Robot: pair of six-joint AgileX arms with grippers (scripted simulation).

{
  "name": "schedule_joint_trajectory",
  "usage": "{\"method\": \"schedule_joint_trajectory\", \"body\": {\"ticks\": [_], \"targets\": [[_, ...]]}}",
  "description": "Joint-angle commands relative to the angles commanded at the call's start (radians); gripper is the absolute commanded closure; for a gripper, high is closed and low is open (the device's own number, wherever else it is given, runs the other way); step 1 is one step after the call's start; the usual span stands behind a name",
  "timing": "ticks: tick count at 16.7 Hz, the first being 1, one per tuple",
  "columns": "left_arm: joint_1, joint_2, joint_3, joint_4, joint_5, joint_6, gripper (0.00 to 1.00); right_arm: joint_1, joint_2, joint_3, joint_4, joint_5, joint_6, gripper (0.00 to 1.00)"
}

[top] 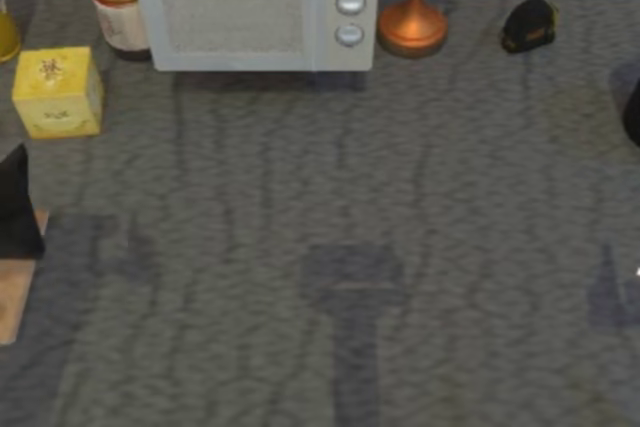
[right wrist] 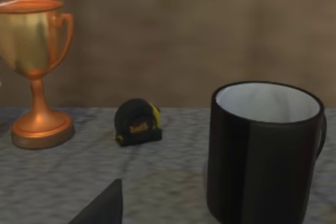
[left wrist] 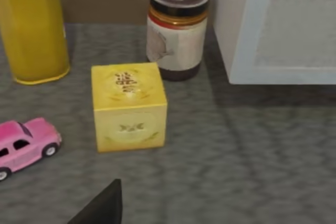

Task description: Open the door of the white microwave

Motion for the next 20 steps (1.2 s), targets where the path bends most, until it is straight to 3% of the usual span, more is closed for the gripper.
{"method": "schedule_joint_trajectory", "body": {"ticks": [13, 20], "targets": [[-0.272, 1.212, 1.235, -0.768, -0.124, -0.211, 0.0, 0.0, 0.0, 0.0, 0.0, 0.0, 0.0, 0.0], [-0.392, 1.757, 1.919, -1.043, -0.202, -0.35, 0.0, 0.0, 0.0, 0.0, 0.0, 0.0, 0.0, 0.0]]}}
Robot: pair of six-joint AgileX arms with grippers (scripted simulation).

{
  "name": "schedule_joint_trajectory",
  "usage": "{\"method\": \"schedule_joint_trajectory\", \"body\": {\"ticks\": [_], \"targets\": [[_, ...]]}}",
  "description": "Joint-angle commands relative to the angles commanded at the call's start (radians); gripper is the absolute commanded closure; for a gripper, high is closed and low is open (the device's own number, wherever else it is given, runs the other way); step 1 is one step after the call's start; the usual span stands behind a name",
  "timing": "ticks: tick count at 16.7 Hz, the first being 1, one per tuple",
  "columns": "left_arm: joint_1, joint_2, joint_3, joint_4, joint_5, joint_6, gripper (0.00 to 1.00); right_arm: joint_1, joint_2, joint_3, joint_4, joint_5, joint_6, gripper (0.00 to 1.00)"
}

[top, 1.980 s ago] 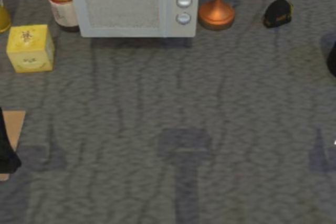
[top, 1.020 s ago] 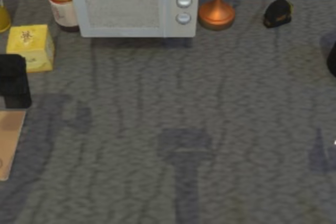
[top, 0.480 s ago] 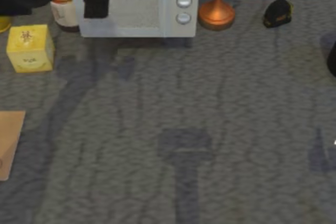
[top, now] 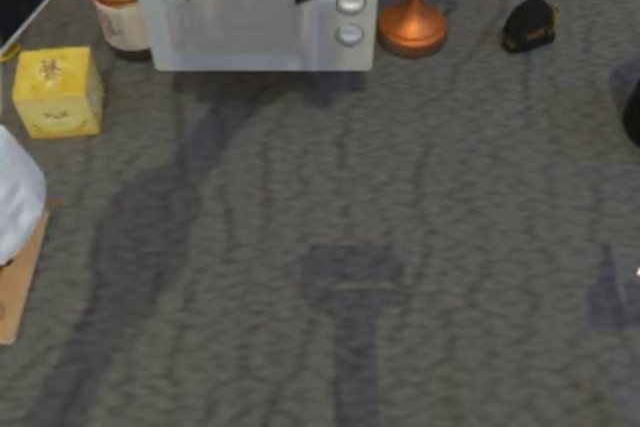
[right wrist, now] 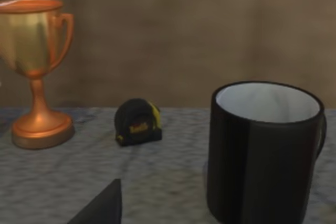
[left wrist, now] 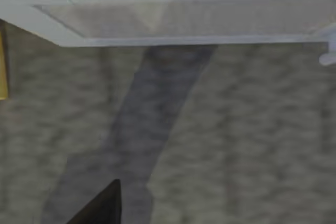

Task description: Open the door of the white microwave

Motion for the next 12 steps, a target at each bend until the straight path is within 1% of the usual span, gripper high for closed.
{"method": "schedule_joint_trajectory", "body": {"ticks": [3, 6, 9, 12], "targets": [[-0.035, 0.151, 0.237, -0.061, -0.028, -0.051, 0.0, 0.0, 0.0, 0.0, 0.0, 0.0, 0.0, 0.0], [-0.058, 0.246, 0.407, -0.092, -0.048, -0.089, 0.0, 0.0, 0.0, 0.0, 0.0, 0.0, 0.0, 0.0], [-0.068, 0.286, 0.487, -0.102, -0.058, -0.108, 0.0, 0.0, 0.0, 0.0, 0.0, 0.0, 0.0, 0.0], [-0.069, 0.288, 0.492, -0.103, -0.059, -0.109, 0.0, 0.0, 0.0, 0.0, 0.0, 0.0, 0.0, 0.0]]}}
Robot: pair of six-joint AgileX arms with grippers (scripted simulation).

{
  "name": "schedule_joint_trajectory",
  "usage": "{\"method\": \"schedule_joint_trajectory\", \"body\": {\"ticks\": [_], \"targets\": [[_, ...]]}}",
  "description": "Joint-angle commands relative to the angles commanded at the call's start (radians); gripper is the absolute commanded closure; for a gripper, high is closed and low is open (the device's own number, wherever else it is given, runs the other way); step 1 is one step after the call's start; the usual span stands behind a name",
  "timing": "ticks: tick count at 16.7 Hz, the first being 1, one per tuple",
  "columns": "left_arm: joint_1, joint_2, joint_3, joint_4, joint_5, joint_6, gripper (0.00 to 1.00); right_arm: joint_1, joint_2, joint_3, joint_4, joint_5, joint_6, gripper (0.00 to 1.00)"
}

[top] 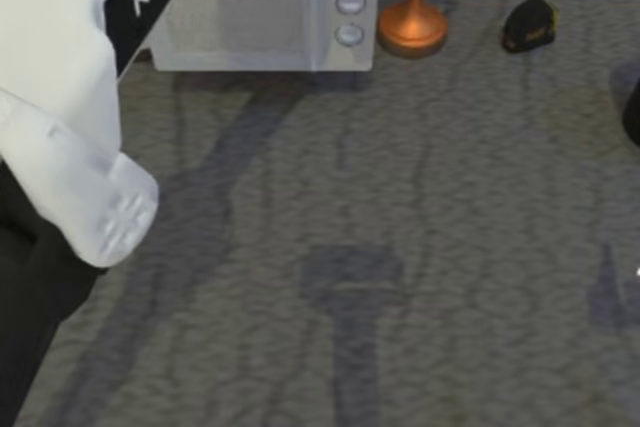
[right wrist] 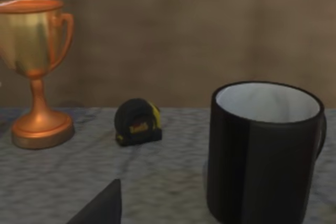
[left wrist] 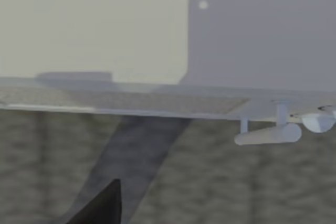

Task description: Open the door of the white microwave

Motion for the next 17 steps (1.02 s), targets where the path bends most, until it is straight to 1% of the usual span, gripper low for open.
{"method": "schedule_joint_trajectory", "body": {"ticks": [5, 11, 13, 16, 17], "targets": [[0.008, 0.001, -0.019, 0.018, 0.003, 0.006, 0.0, 0.0, 0.0, 0.0, 0.0, 0.0, 0.0, 0.0], [0.039, 0.036, -0.183, 0.233, 0.018, 0.036, 0.0, 0.0, 0.0, 0.0, 0.0, 0.0, 0.0, 0.0], [0.045, 0.044, -0.211, 0.264, 0.021, 0.041, 0.0, 0.0, 0.0, 0.0, 0.0, 0.0, 0.0, 0.0], [0.045, 0.045, -0.212, 0.265, 0.021, 0.041, 0.0, 0.0, 0.0, 0.0, 0.0, 0.0, 0.0, 0.0], [0.045, 0.045, -0.212, 0.265, 0.021, 0.041, 0.08, 0.0, 0.0, 0.0, 0.0, 0.0, 0.0, 0.0]]}}
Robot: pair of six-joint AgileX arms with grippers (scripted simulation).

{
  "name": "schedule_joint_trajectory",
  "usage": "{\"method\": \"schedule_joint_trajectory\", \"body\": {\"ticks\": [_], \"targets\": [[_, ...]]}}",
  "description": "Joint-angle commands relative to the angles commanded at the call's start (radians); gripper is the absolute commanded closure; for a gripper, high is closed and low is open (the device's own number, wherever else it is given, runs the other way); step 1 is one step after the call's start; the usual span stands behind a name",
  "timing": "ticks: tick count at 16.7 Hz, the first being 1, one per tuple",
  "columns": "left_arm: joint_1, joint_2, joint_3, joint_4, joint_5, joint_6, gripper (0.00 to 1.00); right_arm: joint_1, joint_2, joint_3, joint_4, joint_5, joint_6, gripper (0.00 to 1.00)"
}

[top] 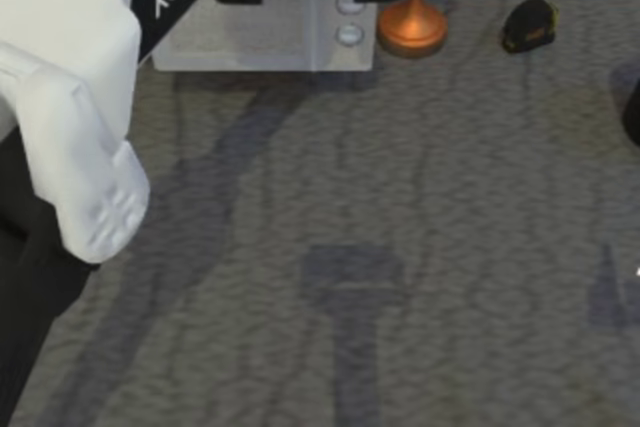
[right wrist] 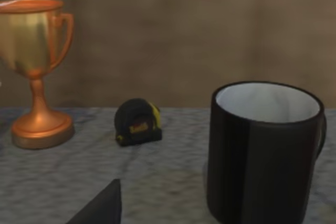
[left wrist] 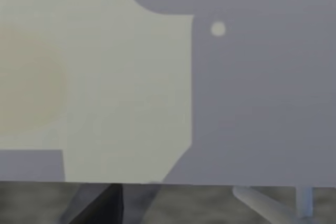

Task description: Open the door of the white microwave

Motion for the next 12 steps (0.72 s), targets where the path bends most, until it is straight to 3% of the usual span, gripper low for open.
{"method": "schedule_joint_trajectory", "body": {"ticks": [12], "targets": [[0.0, 0.0, 0.0, 0.0, 0.0, 0.0, 0.98, 0.0, 0.0, 0.0, 0.0, 0.0, 0.0, 0.0]]}}
